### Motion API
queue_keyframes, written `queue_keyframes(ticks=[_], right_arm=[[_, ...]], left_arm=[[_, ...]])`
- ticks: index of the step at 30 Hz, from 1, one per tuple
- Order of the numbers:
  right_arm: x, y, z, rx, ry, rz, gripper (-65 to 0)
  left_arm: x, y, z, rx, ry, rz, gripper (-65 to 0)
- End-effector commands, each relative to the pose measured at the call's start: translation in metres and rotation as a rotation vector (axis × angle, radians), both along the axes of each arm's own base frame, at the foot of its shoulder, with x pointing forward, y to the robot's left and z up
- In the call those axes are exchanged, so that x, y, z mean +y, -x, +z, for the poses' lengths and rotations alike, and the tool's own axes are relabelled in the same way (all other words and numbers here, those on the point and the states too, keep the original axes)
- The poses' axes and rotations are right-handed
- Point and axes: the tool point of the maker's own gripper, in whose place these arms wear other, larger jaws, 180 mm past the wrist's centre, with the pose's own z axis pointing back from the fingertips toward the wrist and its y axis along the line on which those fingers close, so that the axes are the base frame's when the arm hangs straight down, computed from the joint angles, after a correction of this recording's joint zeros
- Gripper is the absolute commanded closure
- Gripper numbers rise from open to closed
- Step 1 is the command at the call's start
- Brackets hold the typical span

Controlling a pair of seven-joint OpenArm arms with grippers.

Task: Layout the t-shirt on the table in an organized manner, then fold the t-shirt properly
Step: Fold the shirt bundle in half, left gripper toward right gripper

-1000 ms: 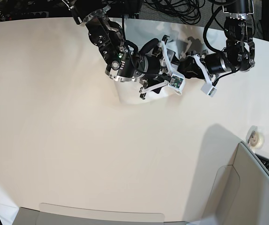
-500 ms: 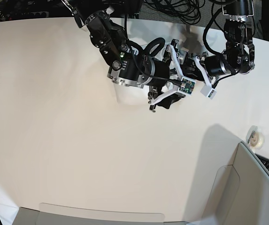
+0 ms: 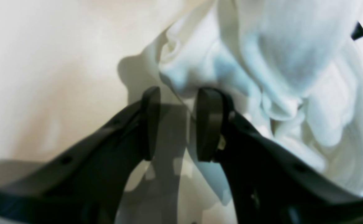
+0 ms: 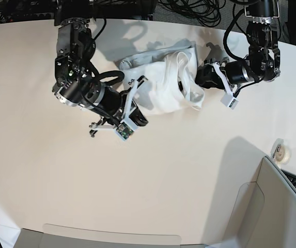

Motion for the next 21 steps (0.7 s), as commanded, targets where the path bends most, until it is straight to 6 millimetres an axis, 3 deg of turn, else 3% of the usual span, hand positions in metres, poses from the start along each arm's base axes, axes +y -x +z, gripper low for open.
queue_keyframes(ticks=[1, 9, 12, 17, 21], right_arm=[[0.011, 0.001, 0.015, -0.033, -0.072, 0.022, 0.0], [0.018, 0.022, -0.005, 0.045, -0.092, 0.030, 0.0], [0.017, 0.031, -0.028, 0.118, -0.072, 0.027, 0.0], [0.011, 0.042, -0.087, 0.305, -0.033, 0.025, 0.0], [0.013, 0.047, -0.102, 0.356, -0.035, 0.025, 0.0]], left_arm=[[0.012, 0.008, -0.012, 0.052, -0.086, -0.017, -20.2], [0.012, 0.008, -0.012, 0.052, -0.086, -0.017, -20.2], [0.012, 0.008, -0.012, 0.050, -0.086, -0.017, -20.2], [0.012, 0.006, -0.011, 0.047, -0.086, -0.016, -20.2], [0.013, 0.007, -0.013, 0.054, -0.085, -0.012, -20.2]])
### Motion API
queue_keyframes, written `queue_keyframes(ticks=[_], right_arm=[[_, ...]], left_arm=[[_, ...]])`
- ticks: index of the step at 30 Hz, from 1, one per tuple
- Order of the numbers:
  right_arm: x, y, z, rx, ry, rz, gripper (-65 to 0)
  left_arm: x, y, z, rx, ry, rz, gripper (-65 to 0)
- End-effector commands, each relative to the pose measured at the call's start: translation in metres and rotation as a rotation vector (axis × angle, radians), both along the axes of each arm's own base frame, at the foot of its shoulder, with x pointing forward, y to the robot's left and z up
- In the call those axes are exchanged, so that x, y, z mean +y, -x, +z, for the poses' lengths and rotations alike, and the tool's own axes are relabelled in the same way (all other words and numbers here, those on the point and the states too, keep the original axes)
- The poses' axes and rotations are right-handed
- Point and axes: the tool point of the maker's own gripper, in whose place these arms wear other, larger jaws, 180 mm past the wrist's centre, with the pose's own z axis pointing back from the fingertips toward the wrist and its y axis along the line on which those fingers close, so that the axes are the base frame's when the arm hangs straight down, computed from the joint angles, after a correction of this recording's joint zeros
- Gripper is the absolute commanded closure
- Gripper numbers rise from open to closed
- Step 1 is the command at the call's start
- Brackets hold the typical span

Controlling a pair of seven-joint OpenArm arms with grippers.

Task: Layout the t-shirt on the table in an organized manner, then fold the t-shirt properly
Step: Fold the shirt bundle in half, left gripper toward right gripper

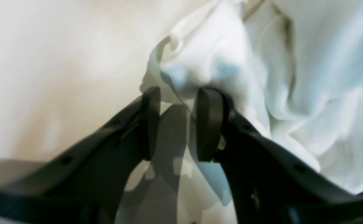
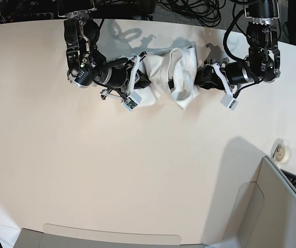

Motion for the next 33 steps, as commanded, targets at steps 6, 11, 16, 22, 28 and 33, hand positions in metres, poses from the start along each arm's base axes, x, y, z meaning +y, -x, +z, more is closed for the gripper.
queue_keyframes(ticks=[6, 11, 16, 22, 28, 33], right_arm=[[0.007, 0.000, 0.005, -0.016, -0.002, 0.025, 0.0], [0.013, 0.004, 0.004, -0.015, -0.002, 0.051, 0.0], [0.013, 0.004, 0.004, -0.015, 0.000, 0.052, 0.0], [0.013, 0.005, 0.003, -0.012, 0.000, 0.052, 0.0], [0.009, 0.007, -0.001, -0.008, 0.024, 0.047, 0.0], [0.009, 0.011, -0.006, -0.016, 0.035, 0.038, 0.0]], left_arm=[[0.021, -0.015, 0.031, -0.101, -0.128, -0.010, -20.2], [0.032, -0.033, 0.093, -0.272, -0.247, -0.036, -19.7], [-0.012, -0.051, 0.128, -0.387, -0.214, -0.105, -1.0], [-0.053, -0.059, 0.139, -0.429, -0.114, -0.130, 0.0], [-0.080, -0.055, 0.148, -0.461, -0.061, -0.163, 0.0], [-0.106, -0.051, 0.152, -0.469, -0.005, -0.196, 0.0]])
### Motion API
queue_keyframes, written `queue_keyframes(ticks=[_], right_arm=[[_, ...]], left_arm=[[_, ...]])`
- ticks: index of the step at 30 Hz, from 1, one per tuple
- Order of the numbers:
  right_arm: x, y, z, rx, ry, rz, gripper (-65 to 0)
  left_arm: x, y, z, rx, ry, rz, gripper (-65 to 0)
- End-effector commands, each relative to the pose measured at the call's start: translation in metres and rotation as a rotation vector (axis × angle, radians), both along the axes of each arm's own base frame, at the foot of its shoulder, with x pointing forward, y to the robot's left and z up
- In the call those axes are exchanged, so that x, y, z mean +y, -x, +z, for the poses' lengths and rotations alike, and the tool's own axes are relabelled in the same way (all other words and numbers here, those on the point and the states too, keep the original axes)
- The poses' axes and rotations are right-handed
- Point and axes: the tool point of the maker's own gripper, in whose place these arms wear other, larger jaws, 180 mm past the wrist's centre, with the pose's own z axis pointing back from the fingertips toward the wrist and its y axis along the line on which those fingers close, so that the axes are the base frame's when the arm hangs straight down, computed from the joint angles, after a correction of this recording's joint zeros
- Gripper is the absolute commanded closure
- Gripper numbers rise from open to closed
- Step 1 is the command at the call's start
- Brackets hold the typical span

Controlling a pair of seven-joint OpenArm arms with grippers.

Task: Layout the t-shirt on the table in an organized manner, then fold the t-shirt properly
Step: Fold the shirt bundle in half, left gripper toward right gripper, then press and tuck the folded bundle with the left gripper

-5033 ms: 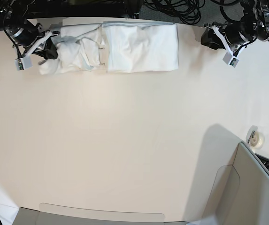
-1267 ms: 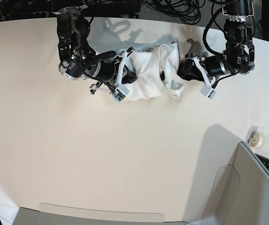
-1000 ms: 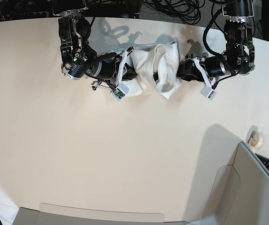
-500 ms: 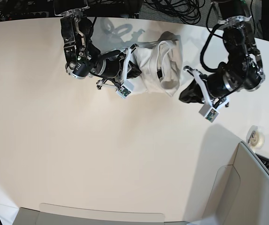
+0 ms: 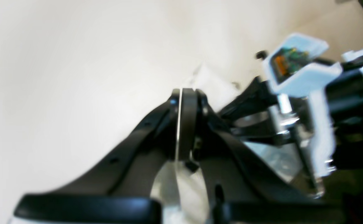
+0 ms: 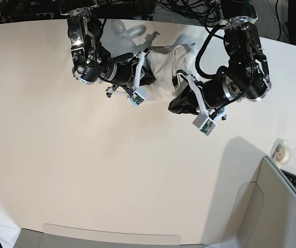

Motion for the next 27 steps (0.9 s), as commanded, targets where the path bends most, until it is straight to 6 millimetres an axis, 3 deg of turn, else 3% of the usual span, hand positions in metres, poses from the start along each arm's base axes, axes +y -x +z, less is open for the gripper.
queue_keyframes(ticks=[1, 6, 12, 18, 23, 27], right_arm=[[-0.003, 0.004, -0.004, 0.006, 0.027, 0.006, 0.0], [-0.009, 0.007, -0.008, 0.011, 0.038, 0.003, 0.0], [-0.014, 0.004, -0.007, -0.001, 0.043, -0.003, 0.0], [-0.014, 0.004, -0.006, -0.004, 0.041, -0.003, 0.0], [-0.015, 0.007, -0.008, 0.003, 0.044, -0.003, 0.0], [-0.014, 0.004, 0.005, -0.039, 0.036, -0.003, 0.0]], left_arm=[[-0.010, -0.004, 0.015, -0.046, 0.041, -0.015, 0.0], [-0.017, -0.001, 0.015, -0.039, 0.057, -0.027, 0.0], [-0.011, 0.023, -0.015, 0.061, 0.042, -0.013, 0.0], [0.032, 0.061, -0.060, 0.193, -0.086, -0.011, 0.0], [0.071, 0.066, -0.083, 0.238, -0.117, 0.043, 0.0], [0.113, 0.062, -0.093, 0.267, -0.134, 0.160, 0.0]])
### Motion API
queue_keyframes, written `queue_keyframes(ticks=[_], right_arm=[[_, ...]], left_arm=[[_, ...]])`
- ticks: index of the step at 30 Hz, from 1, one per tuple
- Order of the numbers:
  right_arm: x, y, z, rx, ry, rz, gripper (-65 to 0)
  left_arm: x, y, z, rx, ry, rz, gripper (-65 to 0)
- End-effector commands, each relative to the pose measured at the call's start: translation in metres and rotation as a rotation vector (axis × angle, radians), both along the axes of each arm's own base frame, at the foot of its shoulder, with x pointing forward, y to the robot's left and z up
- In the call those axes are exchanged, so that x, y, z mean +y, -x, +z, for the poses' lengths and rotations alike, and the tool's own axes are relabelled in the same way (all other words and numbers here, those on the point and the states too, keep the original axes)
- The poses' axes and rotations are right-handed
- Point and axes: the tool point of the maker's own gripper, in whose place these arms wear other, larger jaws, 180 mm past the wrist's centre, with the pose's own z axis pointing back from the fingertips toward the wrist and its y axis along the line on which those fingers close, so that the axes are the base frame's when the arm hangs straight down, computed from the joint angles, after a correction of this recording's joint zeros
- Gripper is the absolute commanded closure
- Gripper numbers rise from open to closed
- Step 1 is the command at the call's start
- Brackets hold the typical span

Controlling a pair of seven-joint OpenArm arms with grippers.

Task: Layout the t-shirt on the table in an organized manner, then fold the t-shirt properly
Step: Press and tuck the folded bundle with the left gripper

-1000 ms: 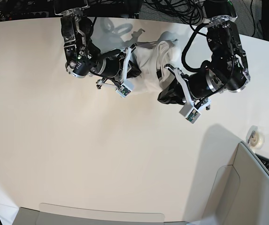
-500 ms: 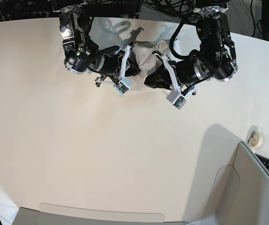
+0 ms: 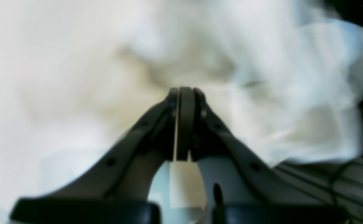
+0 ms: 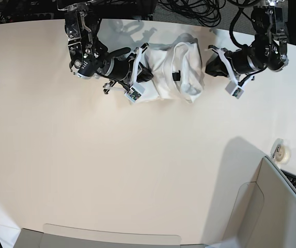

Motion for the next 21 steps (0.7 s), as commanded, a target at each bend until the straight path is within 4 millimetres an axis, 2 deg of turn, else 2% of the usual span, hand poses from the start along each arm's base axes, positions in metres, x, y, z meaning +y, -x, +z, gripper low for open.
queue_keyframes(ticks=[1, 7, 10, 13, 17, 18, 21], right_arm=[[-0.004, -0.005, 0.008, -0.033, 0.018, 0.001, 0.0], [-0.001, -0.013, 0.045, -0.151, -0.002, 0.004, 0.0], [0.000, -0.014, 0.046, -0.156, -0.005, 0.005, 0.0], [-0.001, -0.012, 0.038, -0.130, 0.001, 0.005, 0.0], [-0.001, -0.009, 0.025, -0.087, 0.007, 0.006, 0.0], [-0.001, -0.008, 0.022, -0.078, 0.007, 0.005, 0.0], [0.000, -0.006, 0.016, -0.057, 0.007, 0.005, 0.0]], left_arm=[[0.010, -0.007, 0.011, -0.043, 0.002, 0.025, 0.0], [0.056, -0.016, 0.030, -0.102, -0.048, 0.156, 0.0], [0.069, -0.007, 0.047, -0.116, -0.122, 0.160, 0.0], [0.052, -0.005, 0.075, -0.179, -0.097, 0.134, 0.0], [0.019, -0.034, 0.123, -0.344, 0.127, 0.105, 0.0], [0.010, -0.036, 0.129, -0.357, 0.182, 0.094, 0.0], [-0.018, -0.033, 0.127, -0.341, 0.271, 0.045, 0.0]])
